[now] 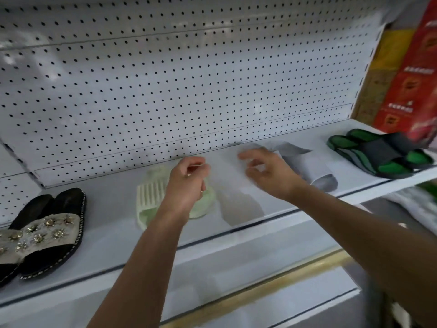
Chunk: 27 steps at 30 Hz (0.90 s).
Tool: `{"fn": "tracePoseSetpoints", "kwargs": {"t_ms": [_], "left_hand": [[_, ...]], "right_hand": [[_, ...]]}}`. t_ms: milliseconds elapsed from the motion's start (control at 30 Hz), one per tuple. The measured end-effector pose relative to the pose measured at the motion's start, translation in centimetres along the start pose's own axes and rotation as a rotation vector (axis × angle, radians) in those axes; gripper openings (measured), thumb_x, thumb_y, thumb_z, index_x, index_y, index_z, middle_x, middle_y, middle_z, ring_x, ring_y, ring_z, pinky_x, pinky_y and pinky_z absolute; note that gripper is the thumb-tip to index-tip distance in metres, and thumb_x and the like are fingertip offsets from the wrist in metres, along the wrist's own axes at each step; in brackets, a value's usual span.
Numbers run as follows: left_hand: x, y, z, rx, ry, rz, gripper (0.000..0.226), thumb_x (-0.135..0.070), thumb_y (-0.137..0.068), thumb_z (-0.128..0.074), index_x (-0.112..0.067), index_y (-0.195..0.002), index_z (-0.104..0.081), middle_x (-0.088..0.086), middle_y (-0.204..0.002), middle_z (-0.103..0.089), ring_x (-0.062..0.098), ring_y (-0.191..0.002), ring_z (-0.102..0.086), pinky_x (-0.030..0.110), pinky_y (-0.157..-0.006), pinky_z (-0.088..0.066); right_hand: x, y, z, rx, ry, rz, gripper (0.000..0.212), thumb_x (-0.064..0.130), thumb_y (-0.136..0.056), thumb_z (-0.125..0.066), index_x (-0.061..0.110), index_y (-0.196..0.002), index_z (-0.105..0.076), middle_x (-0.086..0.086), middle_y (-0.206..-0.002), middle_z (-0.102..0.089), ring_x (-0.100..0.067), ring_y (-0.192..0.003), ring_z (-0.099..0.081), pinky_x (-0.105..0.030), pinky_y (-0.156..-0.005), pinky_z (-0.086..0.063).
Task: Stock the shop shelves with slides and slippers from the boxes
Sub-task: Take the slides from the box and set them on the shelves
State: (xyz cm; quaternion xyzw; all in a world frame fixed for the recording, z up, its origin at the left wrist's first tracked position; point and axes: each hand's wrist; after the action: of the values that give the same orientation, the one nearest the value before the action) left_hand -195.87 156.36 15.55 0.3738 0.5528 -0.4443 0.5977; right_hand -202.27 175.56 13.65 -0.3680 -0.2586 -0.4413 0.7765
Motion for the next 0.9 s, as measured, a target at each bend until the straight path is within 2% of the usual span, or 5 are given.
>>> {"fn": "tracePoseSetpoints", "kwargs": {"t_ms": [133, 300, 567, 833, 900], "left_hand": [[-1.0, 2.4, -8.8, 0.123, 0.100, 0.029, 0.009, -0.011, -0.094, -0.059, -0.016, -0.097, -0.065, 0.004, -0.083, -0.064, 0.013, -0.050, -0.046, 0.022, -0.041, -0.032], [-1.8, 6.3, -21.2, 0.333, 0.137, 0.024, 0.008, -0.014, -0.095, -0.059, -0.013, -0.098, -0.067, 0.002, -0.076, -0.067, 0.012, -0.051, -0.046, 0.023, -0.042, -0.032], [0.2, 14.1, -40.6, 0.688, 0.133, 0.179, 0.012, -0.011, -0.096, -0.055, -0.016, -0.099, -0.066, 0.004, -0.082, -0.067, 0.012, -0.054, -0.048, 0.021, -0.044, -0.033], [4.3, 19.9, -54.9, 0.998, -0.030, 0.318, 0.014, -0.009, -0.096, -0.055, -0.017, -0.098, -0.066, 0.001, -0.082, -0.069, 0.009, -0.053, -0.050, 0.019, -0.043, -0.036], [5.9, 20.1, -57.8, 1.048, -0.089, 0.352, 0.015, -0.008, -0.096, -0.054, -0.017, -0.099, -0.066, 0.001, -0.082, -0.069, 0.009, -0.053, -0.049, 0.019, -0.042, -0.037]], "right_hand": [[-3.4, 4.2, 7.4, -0.119, -0.039, -0.082, 0.029, 0.003, -0.090, -0.056, 0.015, -0.115, -0.065, 0.006, -0.112, -0.060, -0.017, -0.094, -0.062, -0.018, -0.072, -0.051], [-8.9, 10.8, 16.0, -0.236, -0.090, -0.214, 0.030, 0.001, -0.091, -0.053, 0.018, -0.113, -0.064, -0.002, -0.113, -0.060, -0.023, -0.084, -0.068, -0.017, -0.065, -0.051], [-18.1, 25.2, 30.1, -0.391, -0.108, -0.506, 0.019, -0.003, -0.094, -0.050, 0.011, -0.098, -0.063, -0.007, -0.078, -0.064, -0.003, -0.051, -0.060, -0.014, -0.052, -0.046], [-27.6, 38.0, 37.3, -0.687, -0.211, -0.837, 0.017, -0.007, -0.093, -0.049, 0.002, -0.094, -0.064, -0.011, -0.070, -0.063, -0.018, -0.056, -0.059, -0.028, -0.058, -0.053], [-30.4, 40.4, 37.6, -0.727, -0.228, -0.915, 0.018, -0.008, -0.092, -0.049, 0.001, -0.096, -0.064, -0.006, -0.066, -0.065, -0.017, -0.054, -0.059, -0.024, -0.053, -0.051]]}}
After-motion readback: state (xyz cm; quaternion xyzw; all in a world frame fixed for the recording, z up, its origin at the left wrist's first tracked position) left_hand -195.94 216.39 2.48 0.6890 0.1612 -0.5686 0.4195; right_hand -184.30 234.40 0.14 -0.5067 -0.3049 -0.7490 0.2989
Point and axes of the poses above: each hand's wrist, its own y-axis away from the middle knuckle, its own z-axis out of the back of the hand, x = y × z
